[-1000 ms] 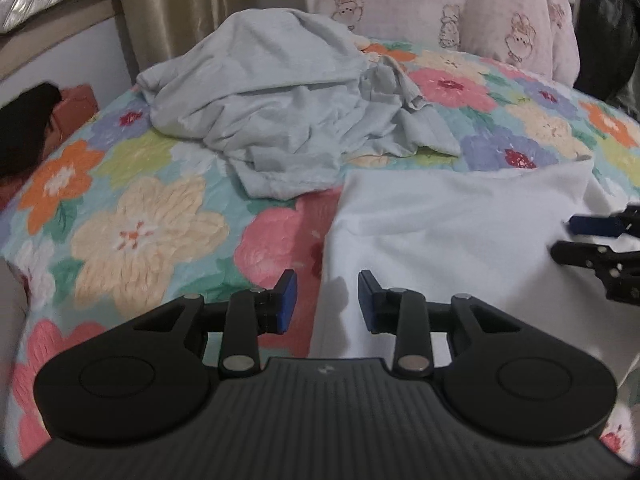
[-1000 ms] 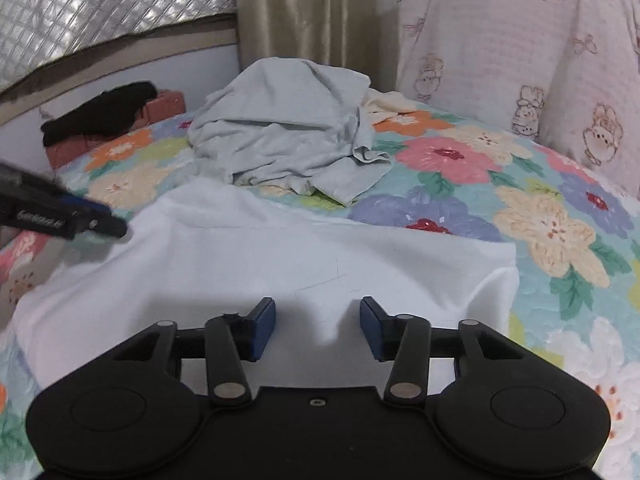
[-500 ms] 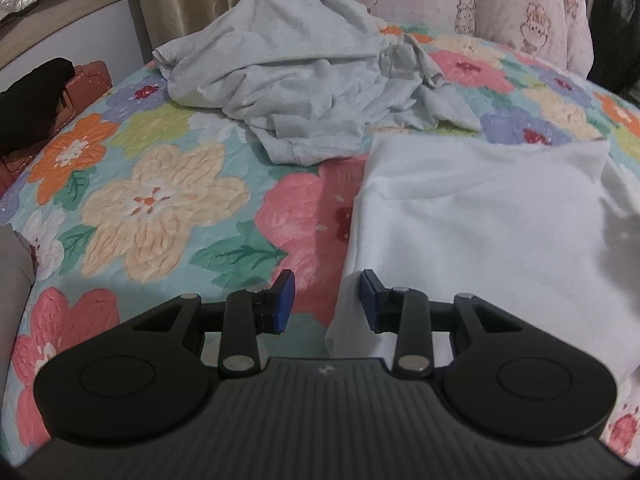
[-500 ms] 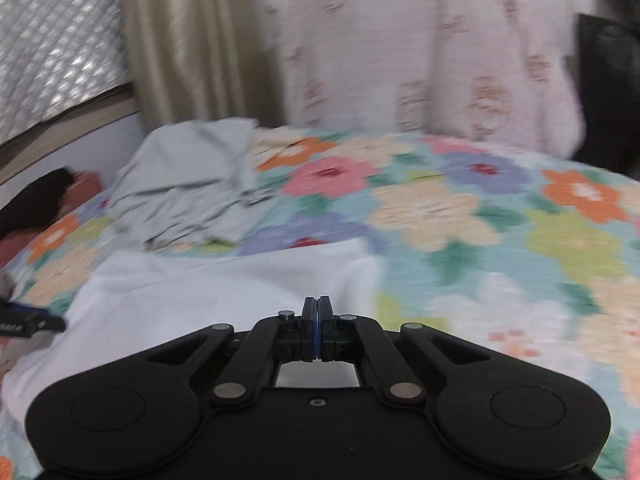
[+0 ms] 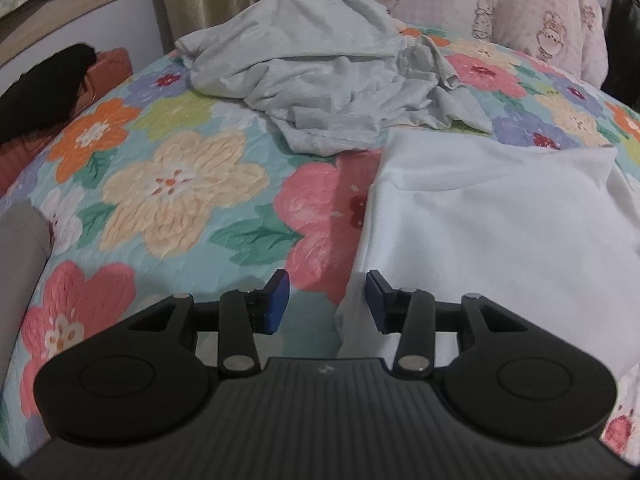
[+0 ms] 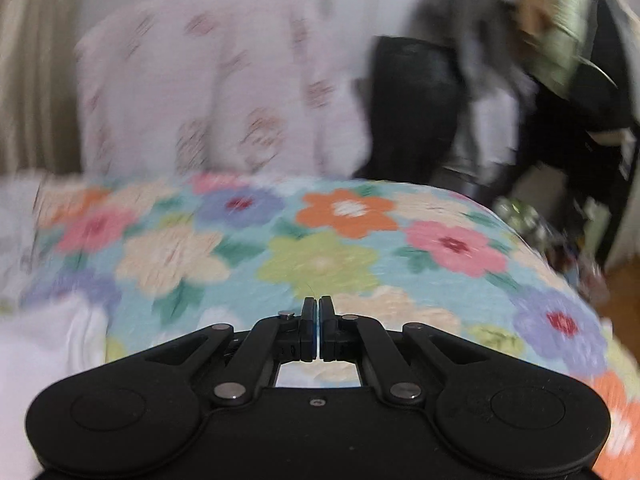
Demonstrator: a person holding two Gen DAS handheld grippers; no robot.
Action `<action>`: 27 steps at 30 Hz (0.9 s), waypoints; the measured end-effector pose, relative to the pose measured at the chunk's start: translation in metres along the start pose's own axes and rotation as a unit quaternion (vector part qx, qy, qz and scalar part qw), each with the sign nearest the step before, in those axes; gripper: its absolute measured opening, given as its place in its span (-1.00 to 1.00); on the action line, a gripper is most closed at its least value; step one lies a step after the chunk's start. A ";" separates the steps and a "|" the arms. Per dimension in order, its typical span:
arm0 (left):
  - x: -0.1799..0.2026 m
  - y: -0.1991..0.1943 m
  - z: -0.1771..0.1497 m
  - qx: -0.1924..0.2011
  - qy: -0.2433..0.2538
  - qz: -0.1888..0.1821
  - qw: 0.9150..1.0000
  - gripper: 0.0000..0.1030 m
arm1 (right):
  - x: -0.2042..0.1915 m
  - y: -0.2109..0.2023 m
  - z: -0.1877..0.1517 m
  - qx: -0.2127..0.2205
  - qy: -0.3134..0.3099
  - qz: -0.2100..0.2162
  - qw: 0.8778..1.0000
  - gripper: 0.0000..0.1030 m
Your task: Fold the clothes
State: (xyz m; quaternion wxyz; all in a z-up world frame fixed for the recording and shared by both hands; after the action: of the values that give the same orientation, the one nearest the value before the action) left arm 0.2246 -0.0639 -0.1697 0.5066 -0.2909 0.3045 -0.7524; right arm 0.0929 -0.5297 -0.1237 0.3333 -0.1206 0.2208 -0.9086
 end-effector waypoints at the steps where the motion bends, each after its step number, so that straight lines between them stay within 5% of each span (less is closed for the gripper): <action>1: -0.001 -0.002 -0.002 0.000 -0.004 0.001 1.000 -0.19 | 0.005 0.000 -0.001 -0.002 0.007 -0.005 1.000 -0.97; 3: 0.000 -0.007 -0.006 0.000 -0.009 0.001 1.000 -0.19 | 0.014 0.000 -0.003 -0.001 0.013 -0.022 1.000 -0.95; 6: 0.002 -0.014 -0.012 -0.001 -0.017 -0.008 1.000 -0.14 | 0.015 0.011 -0.016 -0.066 0.026 0.014 0.997 -0.76; 8: 0.004 -0.020 -0.015 -0.004 -0.028 -0.021 0.999 -0.10 | 0.013 0.005 -0.028 -0.099 0.059 0.063 0.991 -0.25; 9: 0.004 -0.023 -0.017 -0.009 -0.040 -0.030 0.999 -0.09 | 0.012 0.002 -0.033 -0.116 0.076 0.088 0.986 0.17; 10: 0.004 -0.026 -0.019 -0.018 -0.060 -0.041 0.997 -0.08 | 0.011 -0.001 -0.039 -0.132 0.092 0.113 0.980 0.27; 17: 0.014 -0.052 -0.050 -0.039 -0.212 -0.138 0.967 0.11 | -0.013 -0.055 -0.099 -0.207 0.166 0.251 0.931 0.28; 22: 0.041 -0.056 -0.070 -0.045 -0.204 -0.148 0.967 0.23 | -0.056 -0.093 -0.140 -0.244 0.122 0.369 0.888 0.28; 27: 0.057 -0.067 -0.074 -0.018 -0.232 -0.144 0.962 0.29 | -0.090 -0.091 -0.160 -0.257 0.153 0.388 0.872 0.31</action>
State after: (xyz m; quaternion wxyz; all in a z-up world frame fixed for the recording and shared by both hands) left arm 0.1119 -0.0849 -0.1598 0.4442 -0.5074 0.1474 -0.7235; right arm 0.0514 -0.3566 -0.2258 0.5780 0.0339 0.5239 -0.6248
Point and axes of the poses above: each gripper's, at about its wrist camera, not at the fingertips, and y roughly the way its jaws point, x to its right, z to its top, the point moved 7 cm from there along y, roughly the way its jaws point, and after that the axes turned 9 degrees about -z, right-handed, at the moved point
